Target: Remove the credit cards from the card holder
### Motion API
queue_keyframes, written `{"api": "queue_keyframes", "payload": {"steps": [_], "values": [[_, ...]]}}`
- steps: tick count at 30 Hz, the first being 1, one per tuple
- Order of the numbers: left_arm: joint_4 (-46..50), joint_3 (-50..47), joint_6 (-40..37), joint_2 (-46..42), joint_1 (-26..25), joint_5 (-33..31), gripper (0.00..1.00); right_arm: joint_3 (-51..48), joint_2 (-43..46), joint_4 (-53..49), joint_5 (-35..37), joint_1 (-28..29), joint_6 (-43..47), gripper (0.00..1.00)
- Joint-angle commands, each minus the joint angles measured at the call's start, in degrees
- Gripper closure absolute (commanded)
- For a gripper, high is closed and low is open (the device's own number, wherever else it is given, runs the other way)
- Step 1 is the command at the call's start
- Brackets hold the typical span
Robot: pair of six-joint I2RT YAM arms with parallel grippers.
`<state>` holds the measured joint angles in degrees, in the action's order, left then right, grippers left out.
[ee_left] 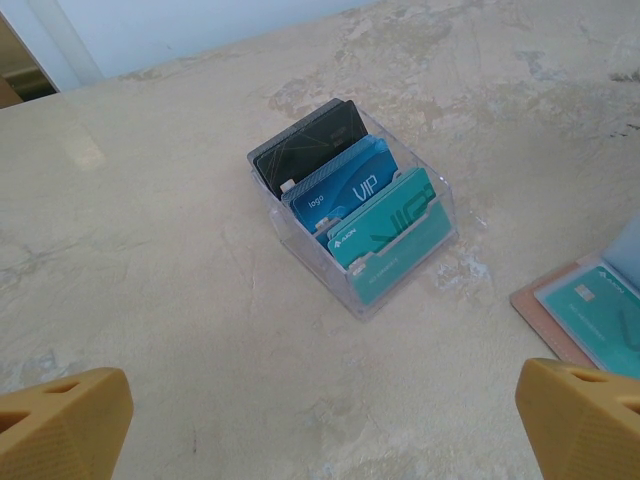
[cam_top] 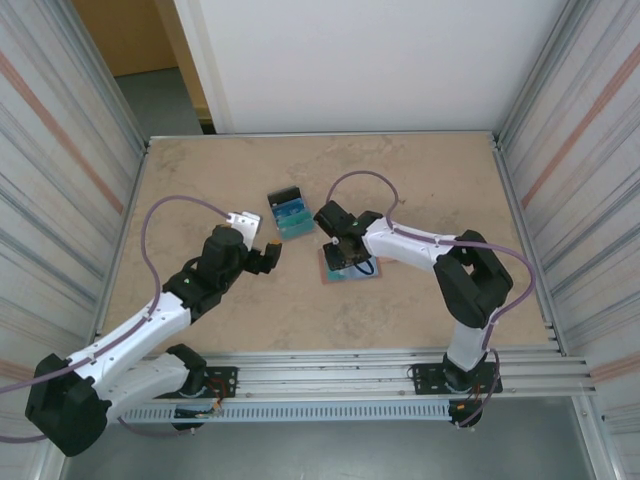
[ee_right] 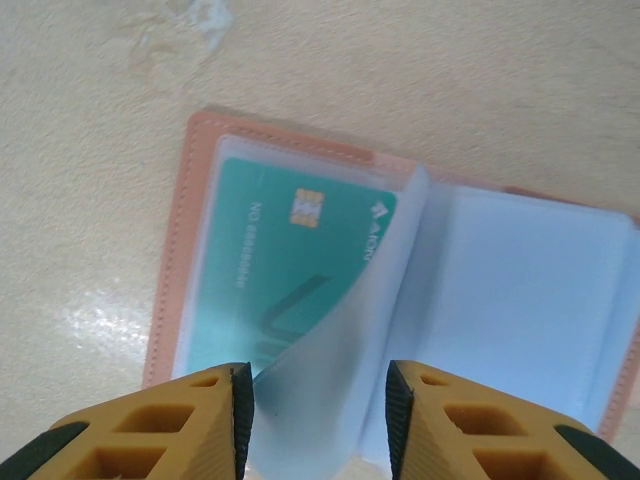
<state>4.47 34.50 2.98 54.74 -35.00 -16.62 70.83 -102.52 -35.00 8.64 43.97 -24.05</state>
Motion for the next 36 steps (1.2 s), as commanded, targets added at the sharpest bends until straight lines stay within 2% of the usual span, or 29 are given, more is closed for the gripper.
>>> {"api": "queue_keyframes", "payload": {"steps": [1,6,13,20,23,32,36], "values": [[0.06,2.05,-0.72,-0.04,-0.58,-1.3,0.01,-1.7,2.79,-1.34,1.35,-1.33,-2.02,0.59],[0.01,2.24,-1.12,0.79,-1.35,-1.72,0.01,-3.66,3.36,-1.09,1.22,-3.07,-2.49,0.59],[-0.43,3.19,-2.99,3.96,-5.3,-7.3,0.01,-6.86,4.21,-0.27,0.87,-6.18,-3.71,0.6],[-3.37,3.65,-1.34,9.91,-7.66,-6.15,0.01,-10.86,7.08,0.98,-0.38,-9.64,-4.67,0.62],[-5.17,3.97,0.58,13.81,-8.78,-5.7,0.01,-11.74,9.47,1.15,-1.53,-10.76,-4.7,0.66],[-10.07,7.09,4.69,26.63,-12.45,-6.89,0.01,-13.34,16.0,7.19,-17.6,-14.43,-5.0,0.75],[-10.8,8.7,6.99,31.35,-12.77,-8.11,0.01,-12.05,14.61,8.09,-21.06,-14.04,-5.1,0.85]]}}
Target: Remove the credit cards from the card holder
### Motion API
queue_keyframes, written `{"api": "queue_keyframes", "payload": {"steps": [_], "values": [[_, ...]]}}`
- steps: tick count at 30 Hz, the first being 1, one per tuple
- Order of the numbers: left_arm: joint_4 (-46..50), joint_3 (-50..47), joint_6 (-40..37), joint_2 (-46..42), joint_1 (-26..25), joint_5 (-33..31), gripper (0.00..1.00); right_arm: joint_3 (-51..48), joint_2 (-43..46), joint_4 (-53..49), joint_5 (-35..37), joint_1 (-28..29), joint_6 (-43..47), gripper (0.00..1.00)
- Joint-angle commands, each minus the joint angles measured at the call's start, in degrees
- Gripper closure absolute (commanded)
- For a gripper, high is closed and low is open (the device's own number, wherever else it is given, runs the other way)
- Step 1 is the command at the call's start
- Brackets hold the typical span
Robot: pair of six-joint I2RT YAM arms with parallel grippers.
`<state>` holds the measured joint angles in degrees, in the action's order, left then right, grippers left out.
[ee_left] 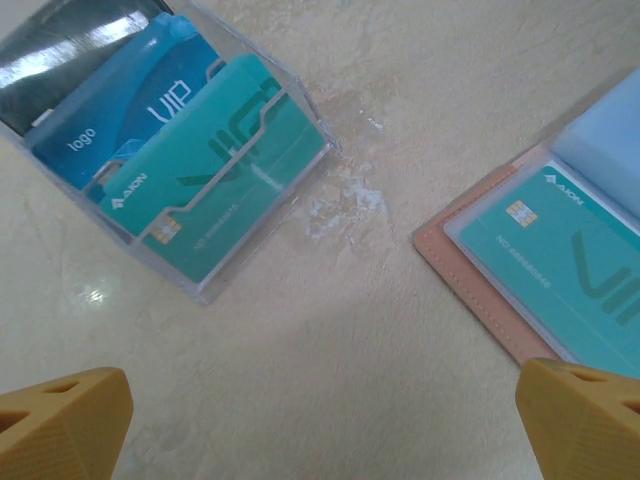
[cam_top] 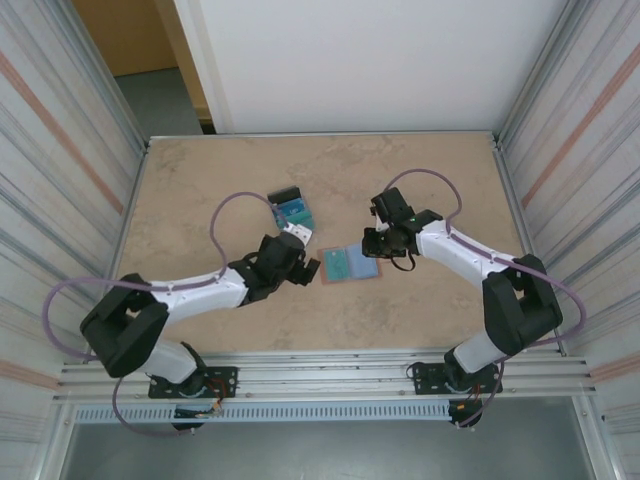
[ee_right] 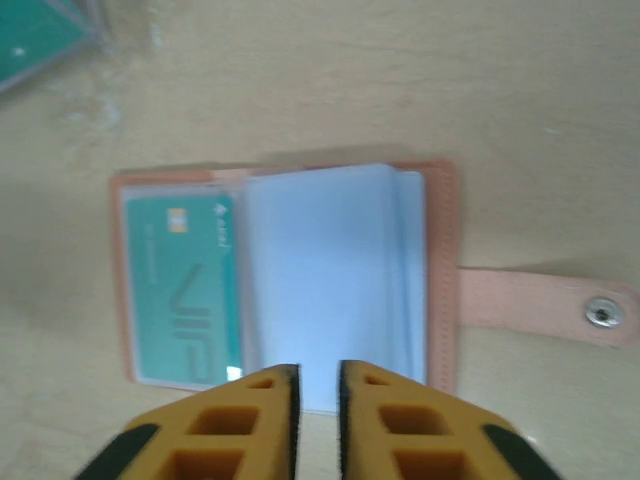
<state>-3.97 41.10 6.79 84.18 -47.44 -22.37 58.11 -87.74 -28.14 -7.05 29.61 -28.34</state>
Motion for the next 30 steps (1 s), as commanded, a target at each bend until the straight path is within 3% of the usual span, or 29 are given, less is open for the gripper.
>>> {"api": "queue_keyframes", "payload": {"steps": [1,6,14,30], "values": [[-2.45,2.54,3.22,3.18,-0.33,-2.53,0.01,0.95,-0.9,1.28,-5.59,0.52,-0.94,0.86],[-3.03,4.35,2.71,7.88,-0.87,-2.22,0.01,2.62,-5.18,1.59,-5.85,2.4,-1.17,0.78],[-4.75,5.9,3.52,12.01,-1.35,-0.97,0.01,6.77,-10.84,0.81,-5.17,5.1,-0.73,0.78],[-5.0,8.82,4.5,16.77,-1.34,-2.66,0.01,8.61,-16.51,0.54,-5.34,5.19,-0.34,0.78]]}}
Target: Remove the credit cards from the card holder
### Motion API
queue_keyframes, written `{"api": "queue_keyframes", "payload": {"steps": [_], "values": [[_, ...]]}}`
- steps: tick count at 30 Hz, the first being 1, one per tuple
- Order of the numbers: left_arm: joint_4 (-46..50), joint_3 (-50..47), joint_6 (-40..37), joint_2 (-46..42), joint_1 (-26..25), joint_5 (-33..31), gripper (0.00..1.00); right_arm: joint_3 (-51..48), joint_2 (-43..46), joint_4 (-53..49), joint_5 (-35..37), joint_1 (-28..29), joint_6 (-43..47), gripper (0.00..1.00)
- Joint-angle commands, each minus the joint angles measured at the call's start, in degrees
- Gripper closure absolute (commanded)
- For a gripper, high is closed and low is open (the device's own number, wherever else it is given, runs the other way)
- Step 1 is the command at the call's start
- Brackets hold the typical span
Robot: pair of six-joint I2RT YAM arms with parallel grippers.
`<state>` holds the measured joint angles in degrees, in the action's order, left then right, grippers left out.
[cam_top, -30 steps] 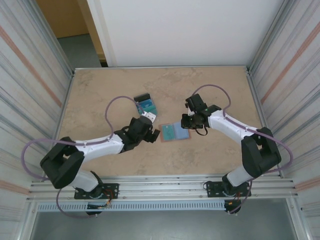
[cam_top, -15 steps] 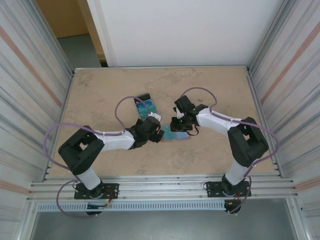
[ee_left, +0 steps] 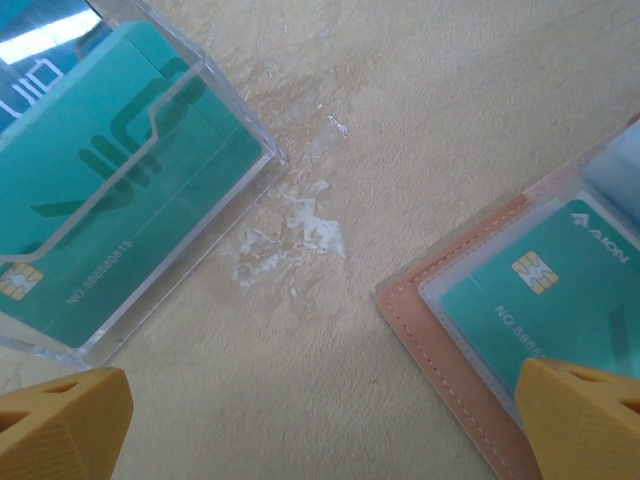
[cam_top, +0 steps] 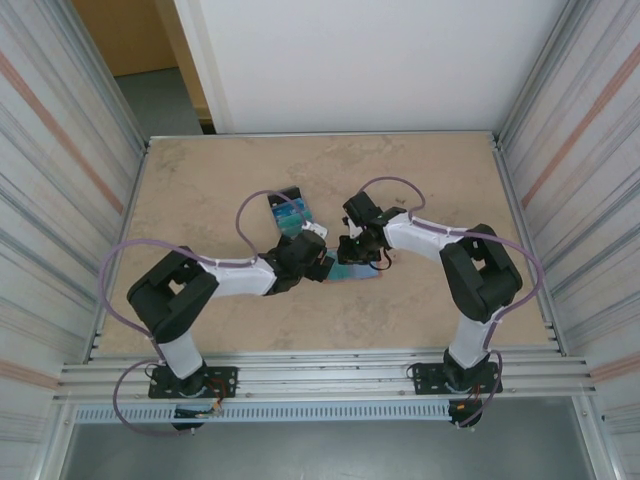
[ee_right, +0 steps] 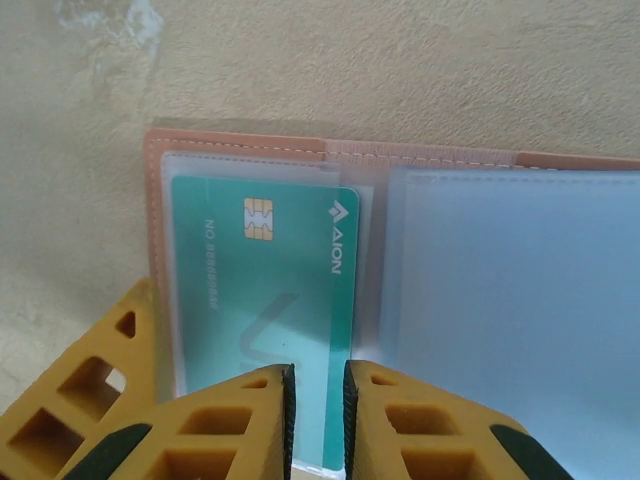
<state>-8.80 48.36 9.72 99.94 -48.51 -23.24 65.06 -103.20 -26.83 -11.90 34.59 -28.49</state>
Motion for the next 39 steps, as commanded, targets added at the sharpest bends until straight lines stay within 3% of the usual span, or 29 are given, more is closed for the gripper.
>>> {"api": "queue_keyframes", "payload": {"steps": [1,16,27,39], "values": [[-0.06,1.74,1.5,1.42,-0.26,-1.68,0.01,1.72,-1.22,-0.86,-0.41,0.22,-0.16,0.78],[4.05,1.65,1.09,2.83,-0.27,-2.2,0.01,1.22,-2.81,-0.19,-0.78,-0.48,-0.42,0.78],[7.8,2.98,1.23,3.4,-0.35,-2.38,0.01,-4.31,-2.65,8.96,-11.93,-4.17,-2.97,0.8],[8.71,3.05,1.53,3.39,-0.42,-2.42,0.01,-5.85,-2.99,11.72,-15.74,-5.01,-3.58,0.83]]}}
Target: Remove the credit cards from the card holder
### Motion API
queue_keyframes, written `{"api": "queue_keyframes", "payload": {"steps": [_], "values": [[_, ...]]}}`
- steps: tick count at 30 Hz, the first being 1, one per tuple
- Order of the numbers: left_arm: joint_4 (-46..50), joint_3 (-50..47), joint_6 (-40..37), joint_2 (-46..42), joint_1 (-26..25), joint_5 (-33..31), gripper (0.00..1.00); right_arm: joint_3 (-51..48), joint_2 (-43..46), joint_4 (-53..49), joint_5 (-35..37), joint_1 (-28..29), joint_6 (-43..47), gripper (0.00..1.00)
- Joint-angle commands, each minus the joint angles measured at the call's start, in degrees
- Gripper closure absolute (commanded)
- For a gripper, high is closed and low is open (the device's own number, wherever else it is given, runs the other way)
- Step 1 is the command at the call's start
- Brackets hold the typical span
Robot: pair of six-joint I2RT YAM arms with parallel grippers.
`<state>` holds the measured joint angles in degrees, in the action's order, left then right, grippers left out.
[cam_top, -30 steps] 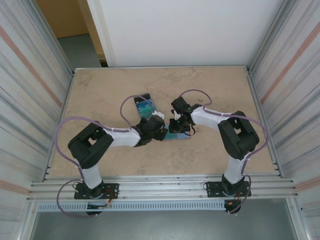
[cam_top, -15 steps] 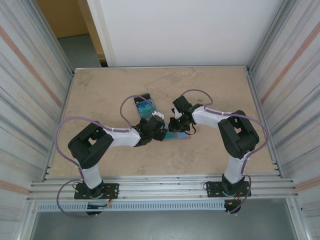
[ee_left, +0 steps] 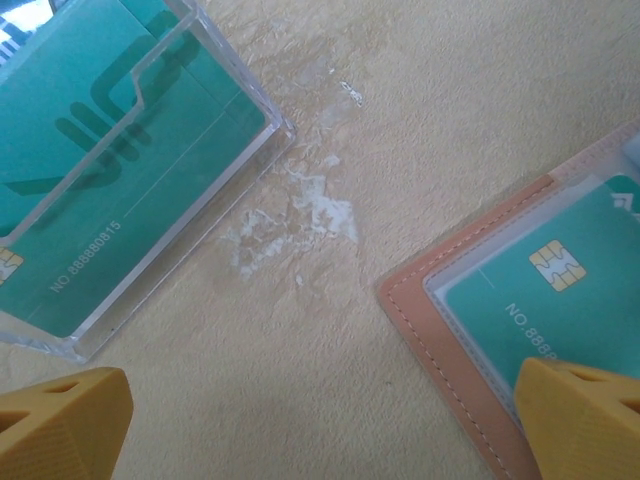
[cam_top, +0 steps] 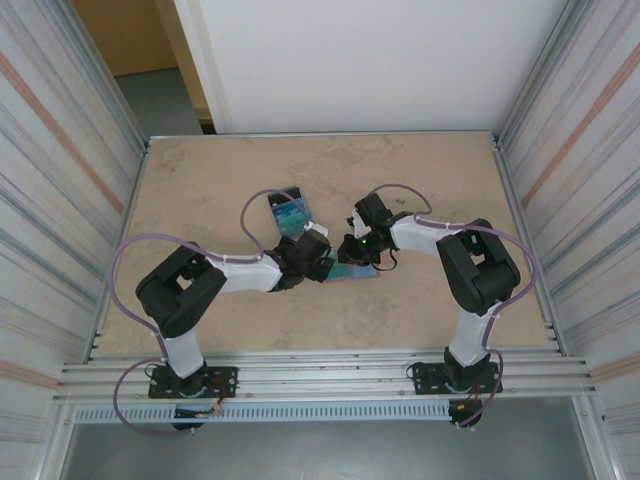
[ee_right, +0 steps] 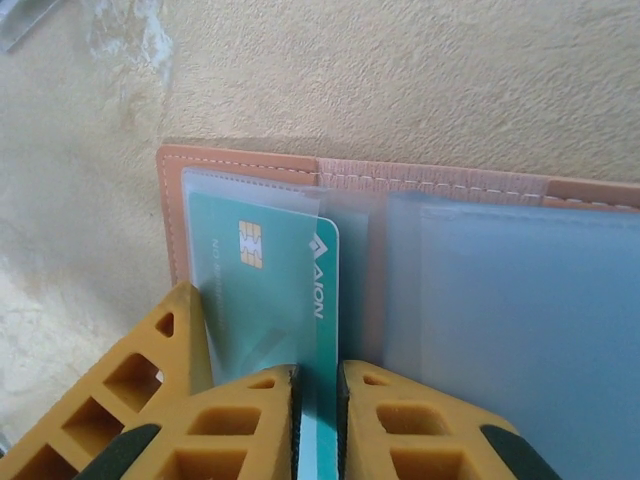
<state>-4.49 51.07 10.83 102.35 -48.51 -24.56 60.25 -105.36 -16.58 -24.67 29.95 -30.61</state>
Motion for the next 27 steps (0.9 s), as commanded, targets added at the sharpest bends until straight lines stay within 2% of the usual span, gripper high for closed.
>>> {"api": "queue_keyframes", "payload": {"steps": [1,6,11,27], "values": [[4.48,0.28,0.37,0.94,-0.44,-1.17,0.01,-1.41,-0.57,2.12,-3.49,-0.47,-1.62,0.84],[4.8,0.3,0.24,0.98,-0.37,-1.41,0.01,-3.48,1.25,5.58,-6.33,-1.74,-2.73,0.94],[5.46,0.26,0.16,0.59,-0.44,-1.99,0.01,-5.78,2.67,9.11,-8.73,-3.08,-3.84,0.99],[6.91,-0.09,0.2,0.64,-0.44,-3.18,0.01,-10.19,7.22,8.66,-8.66,-7.44,-2.84,1.0]]}}
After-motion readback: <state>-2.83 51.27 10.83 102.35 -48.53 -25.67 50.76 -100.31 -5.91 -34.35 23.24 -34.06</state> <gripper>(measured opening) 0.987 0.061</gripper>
